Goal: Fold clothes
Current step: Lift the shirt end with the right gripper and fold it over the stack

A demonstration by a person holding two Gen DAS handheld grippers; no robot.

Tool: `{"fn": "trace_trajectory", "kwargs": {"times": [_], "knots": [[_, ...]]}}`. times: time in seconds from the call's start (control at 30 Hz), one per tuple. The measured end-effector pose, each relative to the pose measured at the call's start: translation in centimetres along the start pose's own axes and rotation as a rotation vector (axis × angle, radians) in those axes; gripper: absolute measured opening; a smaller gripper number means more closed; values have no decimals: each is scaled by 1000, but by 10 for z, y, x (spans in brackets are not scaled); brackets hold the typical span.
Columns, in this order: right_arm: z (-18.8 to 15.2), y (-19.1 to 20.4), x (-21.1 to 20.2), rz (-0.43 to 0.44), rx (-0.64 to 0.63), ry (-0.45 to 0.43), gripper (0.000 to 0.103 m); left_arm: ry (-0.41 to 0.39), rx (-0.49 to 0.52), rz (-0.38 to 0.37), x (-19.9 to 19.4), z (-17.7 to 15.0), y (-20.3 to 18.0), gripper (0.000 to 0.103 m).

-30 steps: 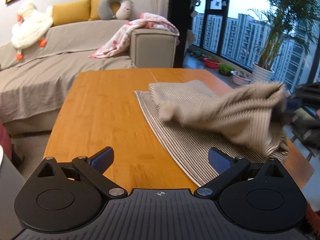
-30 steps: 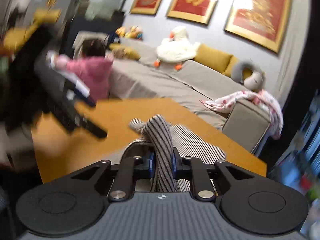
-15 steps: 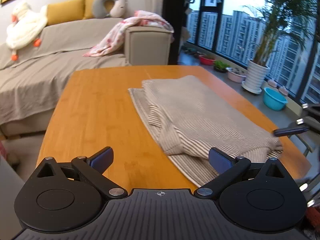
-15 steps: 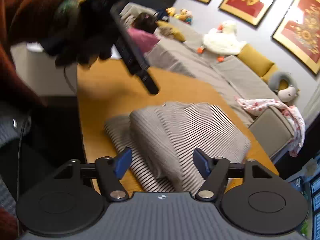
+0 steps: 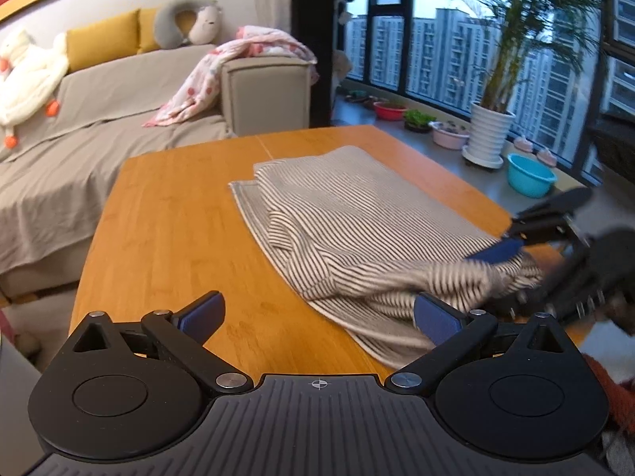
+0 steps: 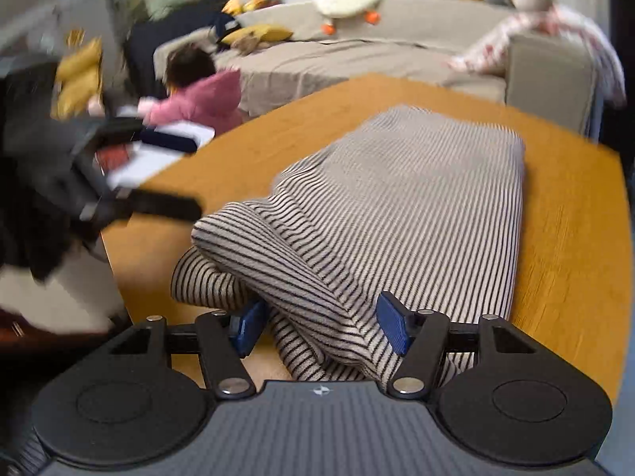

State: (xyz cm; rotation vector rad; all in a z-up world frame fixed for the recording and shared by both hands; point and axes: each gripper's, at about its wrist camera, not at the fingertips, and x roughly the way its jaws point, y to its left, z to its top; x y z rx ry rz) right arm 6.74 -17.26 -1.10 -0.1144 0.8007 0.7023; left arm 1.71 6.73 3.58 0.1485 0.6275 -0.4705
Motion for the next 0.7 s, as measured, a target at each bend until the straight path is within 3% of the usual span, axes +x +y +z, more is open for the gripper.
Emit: {"fn": "trace_trajectory", "kwargs": {"times": [0.2,0.33,0.43,0.5,0.6,0.63,0.7], "knots": [[0,-2,9,3,33,-4,62,35,164,-78,1,-15,-22,103],[1,-2,-1,10,54,-11,62,58,256,-89,12,-24,-42,103],[-10,-1,-19,18,61,-17,62,78,308,-81,28,-29,-56,103],[-12,7,-22,-14,2,-31,62,85,339,-26,41,-30,-63,103],[-16,24,-26,-80,-117,-56,68,54,298,50,51,-20,-60,103],[-17,30,-28,-102,-156,-65,76,43,256,41,49,-15,-55,103],[-22,42,-31,-158,-252,-86,81,21,171,22,46,-5,-46,103]]}}
